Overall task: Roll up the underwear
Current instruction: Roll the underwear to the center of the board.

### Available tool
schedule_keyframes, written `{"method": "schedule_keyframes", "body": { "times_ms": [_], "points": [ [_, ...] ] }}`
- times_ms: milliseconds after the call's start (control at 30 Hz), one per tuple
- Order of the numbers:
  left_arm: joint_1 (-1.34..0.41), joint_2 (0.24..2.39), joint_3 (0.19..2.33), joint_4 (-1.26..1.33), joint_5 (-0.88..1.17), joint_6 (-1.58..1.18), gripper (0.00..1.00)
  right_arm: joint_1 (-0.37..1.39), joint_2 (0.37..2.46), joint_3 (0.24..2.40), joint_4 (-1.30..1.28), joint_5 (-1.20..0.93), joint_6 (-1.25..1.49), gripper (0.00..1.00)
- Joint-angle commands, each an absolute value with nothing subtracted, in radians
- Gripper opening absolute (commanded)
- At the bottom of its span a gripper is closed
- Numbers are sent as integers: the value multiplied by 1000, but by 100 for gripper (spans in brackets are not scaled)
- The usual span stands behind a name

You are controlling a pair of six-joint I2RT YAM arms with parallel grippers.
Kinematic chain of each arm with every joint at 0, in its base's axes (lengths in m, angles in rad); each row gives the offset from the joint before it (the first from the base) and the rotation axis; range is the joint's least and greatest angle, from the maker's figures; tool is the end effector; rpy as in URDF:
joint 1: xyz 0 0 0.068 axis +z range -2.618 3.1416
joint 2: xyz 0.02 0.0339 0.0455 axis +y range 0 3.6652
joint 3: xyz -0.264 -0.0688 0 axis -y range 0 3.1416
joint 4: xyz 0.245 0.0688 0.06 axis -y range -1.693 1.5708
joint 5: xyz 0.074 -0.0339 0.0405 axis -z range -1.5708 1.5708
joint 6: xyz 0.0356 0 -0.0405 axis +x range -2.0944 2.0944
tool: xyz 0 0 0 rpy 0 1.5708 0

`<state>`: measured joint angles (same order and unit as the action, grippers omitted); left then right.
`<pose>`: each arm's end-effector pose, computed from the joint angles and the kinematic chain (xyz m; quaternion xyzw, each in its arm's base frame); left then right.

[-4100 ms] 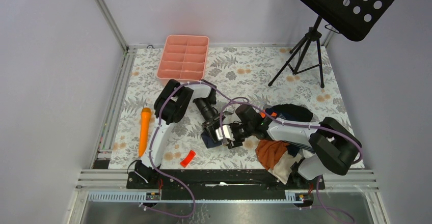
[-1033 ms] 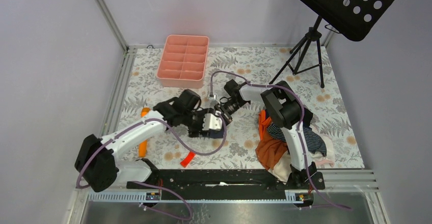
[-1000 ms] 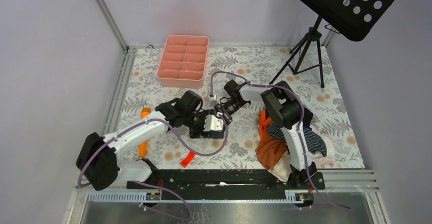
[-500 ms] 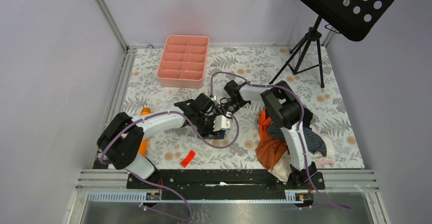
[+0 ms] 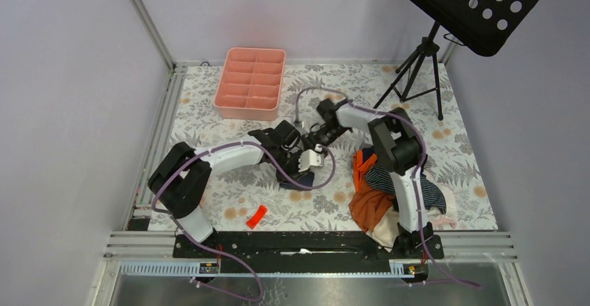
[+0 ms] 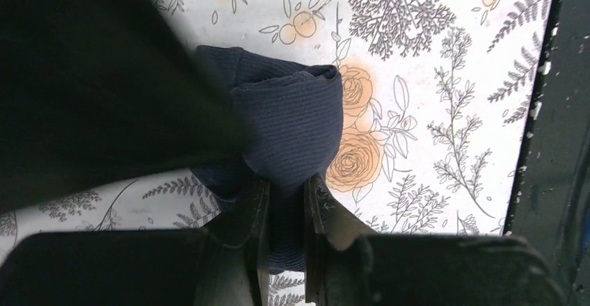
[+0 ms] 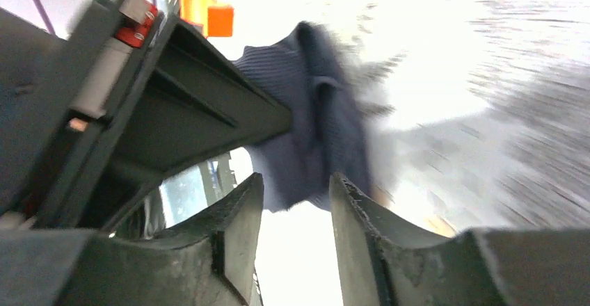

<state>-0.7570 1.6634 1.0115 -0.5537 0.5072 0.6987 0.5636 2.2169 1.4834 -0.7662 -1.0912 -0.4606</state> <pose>0.2157 -0.2276 0.1772 0.6673 0.6804 -0.2517 0.1685 0.3276 0.2444 0.1146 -0.4347 0.7356 0.5195 0.0036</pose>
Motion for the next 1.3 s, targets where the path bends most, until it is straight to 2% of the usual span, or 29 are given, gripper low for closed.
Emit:
{"method": "schedule_keyframes", "body": {
  "times_ms": [0, 100, 200, 333, 433, 533, 633, 700, 900, 933, 1067, 1267],
  "points": [
    [-757, 1746, 1031, -622, 581, 678, 0, 340, 2089, 1689, -946, -952, -521, 55],
    [-723, 1834, 1108, -701, 640, 658, 0, 213, 2018, 1787, -958, -943, -522, 60],
    [-688, 1942, 1204, -799, 719, 657, 0, 139, 1874, 1718, -805, -873, -461, 61],
    [-657, 2048, 1299, -869, 794, 636, 0, 125, 1555, 1361, -421, -696, -379, 62],
    [-646, 2138, 1383, -943, 831, 650, 1, 127, 1295, 1136, -183, -670, -373, 67],
    [-638, 2212, 1452, -1008, 859, 666, 1, 202, 1135, 1059, -260, -682, -514, 68],
    [-634, 2251, 1491, -1013, 865, 666, 1, 398, 1112, 1050, -517, -620, -727, 59],
    [-625, 2276, 1515, -1014, 870, 656, 1, 500, 1096, 1004, -588, -589, -792, 52],
    [-596, 2336, 1565, -1019, 889, 625, 2, 738, 1071, 790, -461, -482, -920, 45],
    [-594, 2340, 1564, -1015, 890, 619, 2, 765, 1082, 750, -413, -458, -920, 45],
    [-589, 2353, 1567, -1013, 899, 603, 2, 851, 1154, 671, -213, -383, -885, 57],
    [-584, 2371, 1576, -1021, 906, 595, 2, 893, 1254, 611, -14, -359, -922, 66]
  ]
}}
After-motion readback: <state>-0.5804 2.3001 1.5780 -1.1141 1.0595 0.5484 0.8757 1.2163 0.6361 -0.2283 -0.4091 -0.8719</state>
